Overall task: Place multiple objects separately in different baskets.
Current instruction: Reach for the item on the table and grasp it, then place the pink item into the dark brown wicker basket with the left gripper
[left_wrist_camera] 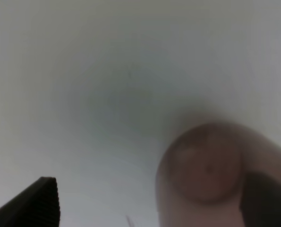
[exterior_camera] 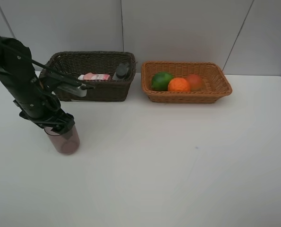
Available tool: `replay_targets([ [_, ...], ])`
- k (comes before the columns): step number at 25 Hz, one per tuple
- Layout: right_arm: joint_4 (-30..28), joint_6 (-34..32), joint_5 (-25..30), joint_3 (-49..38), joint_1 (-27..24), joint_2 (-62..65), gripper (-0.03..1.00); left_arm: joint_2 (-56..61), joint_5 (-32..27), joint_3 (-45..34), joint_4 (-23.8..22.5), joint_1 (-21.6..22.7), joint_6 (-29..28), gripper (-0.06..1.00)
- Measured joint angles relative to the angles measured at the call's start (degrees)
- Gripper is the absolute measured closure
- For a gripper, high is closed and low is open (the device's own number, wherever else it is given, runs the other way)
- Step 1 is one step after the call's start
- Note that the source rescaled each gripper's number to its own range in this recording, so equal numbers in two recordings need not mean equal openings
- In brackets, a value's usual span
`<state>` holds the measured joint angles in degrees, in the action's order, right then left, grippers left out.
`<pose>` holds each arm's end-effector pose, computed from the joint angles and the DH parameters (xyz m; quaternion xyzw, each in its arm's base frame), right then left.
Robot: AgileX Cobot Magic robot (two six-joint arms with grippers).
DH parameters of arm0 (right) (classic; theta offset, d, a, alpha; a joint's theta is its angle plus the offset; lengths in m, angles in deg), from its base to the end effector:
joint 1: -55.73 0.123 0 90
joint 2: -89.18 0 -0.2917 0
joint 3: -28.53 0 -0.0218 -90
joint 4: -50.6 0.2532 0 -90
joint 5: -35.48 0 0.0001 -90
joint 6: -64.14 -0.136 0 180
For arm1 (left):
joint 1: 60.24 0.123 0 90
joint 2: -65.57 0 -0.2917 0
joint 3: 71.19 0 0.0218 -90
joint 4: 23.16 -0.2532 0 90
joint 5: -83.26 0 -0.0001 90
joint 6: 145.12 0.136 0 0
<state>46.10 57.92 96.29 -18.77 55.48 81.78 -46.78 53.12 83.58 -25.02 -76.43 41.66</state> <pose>0.0272 -0.0094 0.2663 0.0498 0.8437 -0.0114 0.5344 0.3143 -0.0890 0.0877 0.2108 0.9716 0.0008 0.1074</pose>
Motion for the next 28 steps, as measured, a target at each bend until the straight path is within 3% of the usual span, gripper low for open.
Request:
replay_targets([
  [5,0.0,0.0,0.0,0.0,0.0,0.0,0.04,-1.1,1.4,0.0,0.2,0.0,0.0,-0.04],
  [7,0.0,0.0,0.0,0.0,0.0,0.0,0.04,-1.2,1.4,0.0,0.2,0.0,0.0,0.03],
  [10,0.0,0.0,0.0,0.0,0.0,0.0,0.04,-1.6,1.4,0.0,0.2,0.0,-0.1,0.35],
  [13,0.0,0.0,0.0,0.0,0.0,0.0,0.04,-1.8,1.5,0.0,0.3,0.0,-1.1,0.86],
  [14,0.0,0.0,0.0,0.0,0.0,0.0,0.04,-1.8,1.5,0.0,0.5,0.0,-1.4,0.94],
  [28,0.0,0.0,0.0,0.0,0.0,0.0,0.04,-1.8,1.6,0.0,0.5,0.0,-3.2,0.94],
])
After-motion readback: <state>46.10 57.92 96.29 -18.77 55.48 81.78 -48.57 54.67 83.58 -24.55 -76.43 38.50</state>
